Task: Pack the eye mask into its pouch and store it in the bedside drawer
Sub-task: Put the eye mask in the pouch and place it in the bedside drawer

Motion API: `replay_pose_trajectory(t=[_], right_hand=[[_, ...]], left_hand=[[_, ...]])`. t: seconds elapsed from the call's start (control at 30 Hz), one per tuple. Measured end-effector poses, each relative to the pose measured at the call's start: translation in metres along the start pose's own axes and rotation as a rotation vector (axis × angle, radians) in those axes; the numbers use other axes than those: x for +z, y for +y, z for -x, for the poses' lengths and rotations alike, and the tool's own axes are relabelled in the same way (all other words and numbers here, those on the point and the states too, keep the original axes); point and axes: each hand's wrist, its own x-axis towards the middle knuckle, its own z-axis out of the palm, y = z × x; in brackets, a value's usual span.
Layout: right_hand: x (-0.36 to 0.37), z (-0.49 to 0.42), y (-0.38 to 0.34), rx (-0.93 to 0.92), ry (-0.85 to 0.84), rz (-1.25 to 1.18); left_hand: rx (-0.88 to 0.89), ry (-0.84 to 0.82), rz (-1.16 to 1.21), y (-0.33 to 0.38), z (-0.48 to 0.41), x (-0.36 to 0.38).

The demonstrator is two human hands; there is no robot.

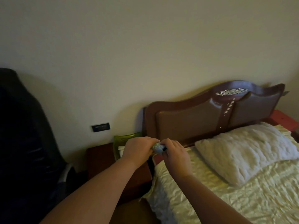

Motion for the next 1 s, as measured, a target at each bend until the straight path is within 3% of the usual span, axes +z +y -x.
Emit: replay_pose_trajectory(t=[0.23, 0.5, 0.7, 1.0], right_hand=[[0.018, -0.006, -0.032, -0.050, 0.029, 0.046], [0.035, -0.005, -0.004, -0.103, -0.005, -0.007], [0.043, -0.006, 0.016, -0.120, -0.056, -0.045], [0.084, 0.005, 0.030, -0.122, -0.131, -0.049]], left_hand=[[-0.053, 0.055, -0.060, -0.025, 0.022, -0.012], [-0.154, -0.004, -0.137, -0.016, 0.020, 0.015], [-0.213, 0.040, -0.127, -0.008, 0.018, 0.042], [-0.408, -0.089, -0.101, -0.029, 0.038, 0.085]])
